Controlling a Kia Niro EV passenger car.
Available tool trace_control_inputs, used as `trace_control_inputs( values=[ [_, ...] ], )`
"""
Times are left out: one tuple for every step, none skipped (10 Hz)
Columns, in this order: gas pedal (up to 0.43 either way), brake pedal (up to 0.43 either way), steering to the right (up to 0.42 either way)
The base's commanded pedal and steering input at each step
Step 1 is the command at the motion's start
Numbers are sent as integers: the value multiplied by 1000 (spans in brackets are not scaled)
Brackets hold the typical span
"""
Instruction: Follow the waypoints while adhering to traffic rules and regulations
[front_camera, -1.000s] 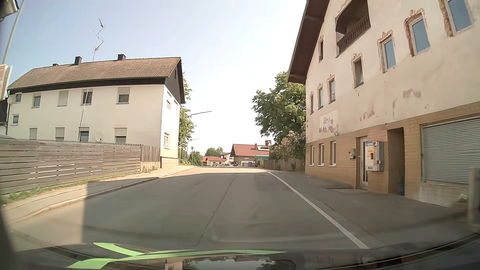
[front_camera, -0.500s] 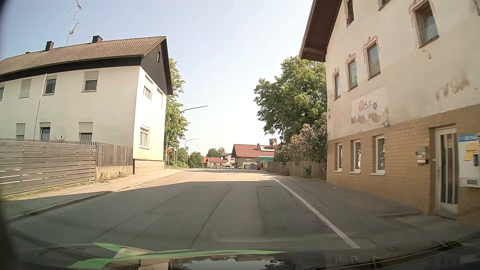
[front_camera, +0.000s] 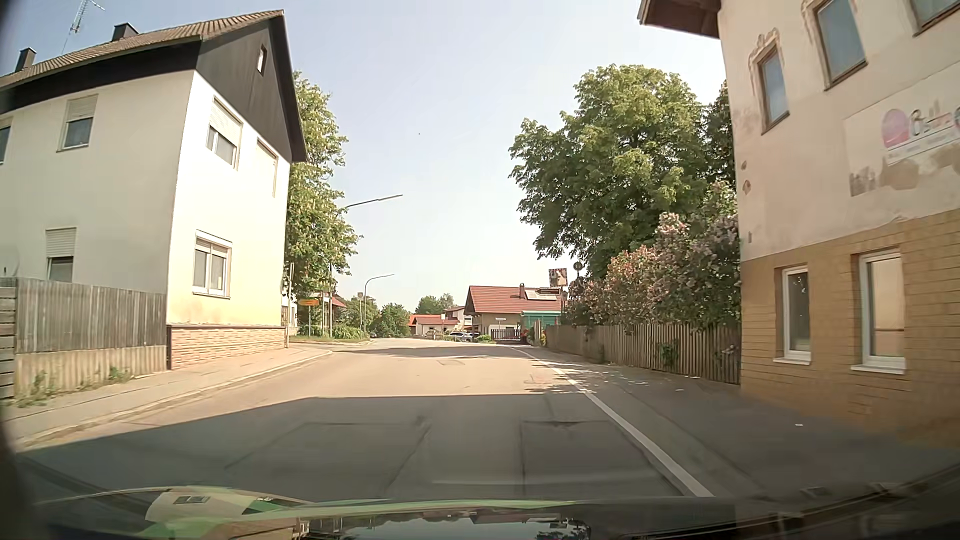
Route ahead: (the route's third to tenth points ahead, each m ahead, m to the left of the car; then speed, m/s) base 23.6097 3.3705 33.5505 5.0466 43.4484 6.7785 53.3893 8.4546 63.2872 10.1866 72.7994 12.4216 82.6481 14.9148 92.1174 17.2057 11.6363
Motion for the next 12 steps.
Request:
trace_control_inputs(
  values=[
    [98, 0, -11],
    [98, 0, -15],
    [98, 0, -21],
    [98, 0, -25],
    [98, 0, -28],
    [98, 0, -28],
    [110, 0, -28],
    [110, 0, -28],
    [110, 0, -28],
    [110, 0, -28],
    [118, 0, -28],
    [118, 0, -30]
  ],
)
